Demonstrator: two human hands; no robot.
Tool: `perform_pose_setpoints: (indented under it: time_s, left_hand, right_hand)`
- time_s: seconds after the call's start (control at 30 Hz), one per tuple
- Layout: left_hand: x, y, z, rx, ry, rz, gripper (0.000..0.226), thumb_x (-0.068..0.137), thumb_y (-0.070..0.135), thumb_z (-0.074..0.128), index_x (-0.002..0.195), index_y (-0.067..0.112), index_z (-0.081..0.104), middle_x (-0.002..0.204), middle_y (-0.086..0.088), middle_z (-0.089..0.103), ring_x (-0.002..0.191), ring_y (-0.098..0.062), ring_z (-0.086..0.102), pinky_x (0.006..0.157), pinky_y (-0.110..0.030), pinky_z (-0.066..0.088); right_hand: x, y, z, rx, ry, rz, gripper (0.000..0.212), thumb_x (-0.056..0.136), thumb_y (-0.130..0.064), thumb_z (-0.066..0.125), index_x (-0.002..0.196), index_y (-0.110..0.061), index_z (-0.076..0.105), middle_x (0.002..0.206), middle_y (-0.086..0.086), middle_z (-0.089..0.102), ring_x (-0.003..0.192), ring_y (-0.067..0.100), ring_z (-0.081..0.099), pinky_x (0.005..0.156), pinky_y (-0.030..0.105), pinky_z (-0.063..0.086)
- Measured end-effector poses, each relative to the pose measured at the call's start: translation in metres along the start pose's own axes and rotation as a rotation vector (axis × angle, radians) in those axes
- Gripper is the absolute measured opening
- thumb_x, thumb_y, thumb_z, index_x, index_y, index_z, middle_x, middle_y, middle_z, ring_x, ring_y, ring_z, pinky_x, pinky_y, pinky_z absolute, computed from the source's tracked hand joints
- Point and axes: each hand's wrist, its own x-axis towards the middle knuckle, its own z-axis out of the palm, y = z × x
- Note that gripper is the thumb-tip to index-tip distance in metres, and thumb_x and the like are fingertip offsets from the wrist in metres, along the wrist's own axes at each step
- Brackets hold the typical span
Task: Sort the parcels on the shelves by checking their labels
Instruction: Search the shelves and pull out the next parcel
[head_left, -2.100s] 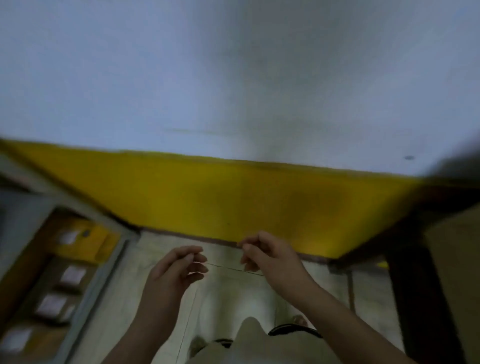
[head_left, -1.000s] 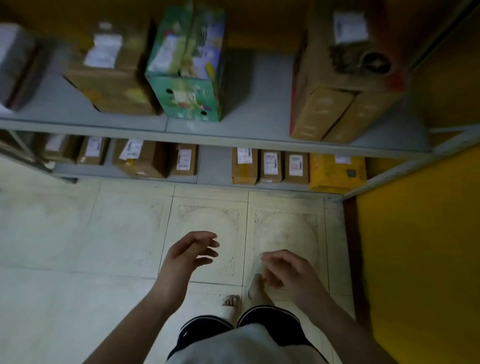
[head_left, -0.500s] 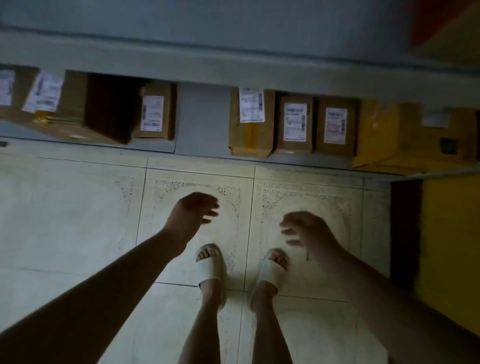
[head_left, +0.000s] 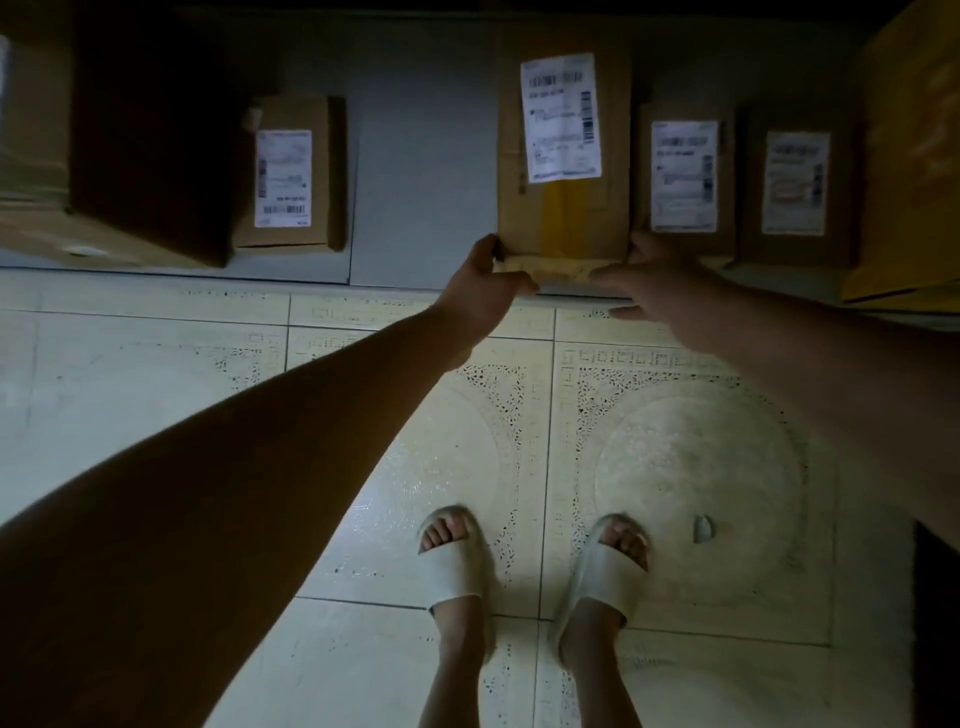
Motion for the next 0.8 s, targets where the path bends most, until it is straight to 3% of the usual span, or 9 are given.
perform_pose_setpoints:
  time_s: [0.17,0.23,0.37,0.47,0.53,0.7,0.8]
  left_hand:
    - [-0.035,-0.024,-0.001,-0.143,0.044,-0.072,0.039,0.09,0.0,0.052,0.125,0.016,0.053,0.125,-0.008,0.061,0.12,-0.024,0.054,0.112,-0.048,0.032]
    - [-0.052,-0.041,0.0,-0.166,0.04,-0.125,0.041,0.096,0.004,0.055,0.134,0.017,0.049,0.124,-0.003,0.062,0.117,-0.018,0.056,0.113,-0.045,0.031]
    - [-0.042,-0.063,0.004,-0.13,0.004,-0.178,0.055,0.098,0.018,0.061,0.148,0.02,0.04,0.143,-0.002,0.051,0.129,-0.02,0.046,0.112,-0.045,0.029]
    - [-0.028,-0.062,0.015,-0.087,-0.018,-0.099,0.039,0.103,0.021,0.051,0.141,0.019,0.047,0.128,0.003,0.061,0.118,-0.015,0.055,0.103,-0.035,0.041]
    - [-0.032,-0.069,0.023,-0.033,0.034,-0.078,0.035,0.105,0.024,0.046,0.139,0.021,0.047,0.124,0.003,0.063,0.119,-0.018,0.058,0.096,-0.035,0.047]
    - [-0.113,-0.088,0.027,0.096,0.191,-0.056,0.045,0.104,0.02,0.052,0.146,0.021,0.039,0.118,0.009,0.057,0.111,-0.013,0.058,0.087,-0.026,0.053]
    - [-0.176,-0.092,0.02,0.12,0.191,-0.075,0.051,0.102,0.022,0.057,0.15,0.025,0.038,0.122,0.01,0.06,0.11,-0.009,0.061,0.078,-0.013,0.052]
  right_hand:
    - [-0.035,0.028,0.019,0.141,0.016,0.025,0.041,0.096,-0.021,0.064,0.135,-0.017,0.051,0.127,0.006,0.065,0.107,0.024,0.068,0.09,0.049,0.06]
    - [-0.054,0.052,0.027,0.149,0.045,0.034,0.042,0.097,-0.023,0.063,0.137,-0.016,0.052,0.129,0.005,0.064,0.107,0.021,0.067,0.089,0.045,0.06]
    - [-0.043,0.073,0.031,0.15,0.005,0.111,0.057,0.097,-0.035,0.064,0.148,-0.024,0.043,0.137,0.004,0.06,0.109,0.025,0.067,0.082,0.041,0.061]
    - [-0.033,0.071,0.038,0.122,-0.062,0.111,0.055,0.098,-0.035,0.063,0.148,-0.03,0.043,0.14,0.005,0.059,0.116,0.031,0.065,0.074,0.036,0.06]
    - [-0.042,0.074,0.046,0.098,-0.059,0.097,0.055,0.097,-0.031,0.064,0.148,-0.032,0.043,0.143,0.004,0.058,0.12,0.031,0.063,0.075,0.035,0.06]
    - [-0.124,0.085,0.055,0.029,-0.023,0.016,0.059,0.098,-0.026,0.062,0.151,-0.037,0.037,0.147,0.001,0.054,0.121,0.027,0.062,0.085,0.047,0.062]
    - [-0.188,0.081,0.057,0.122,-0.067,0.0,0.057,0.098,-0.026,0.061,0.15,-0.036,0.039,0.147,-0.002,0.054,0.111,0.016,0.066,0.083,0.042,0.063]
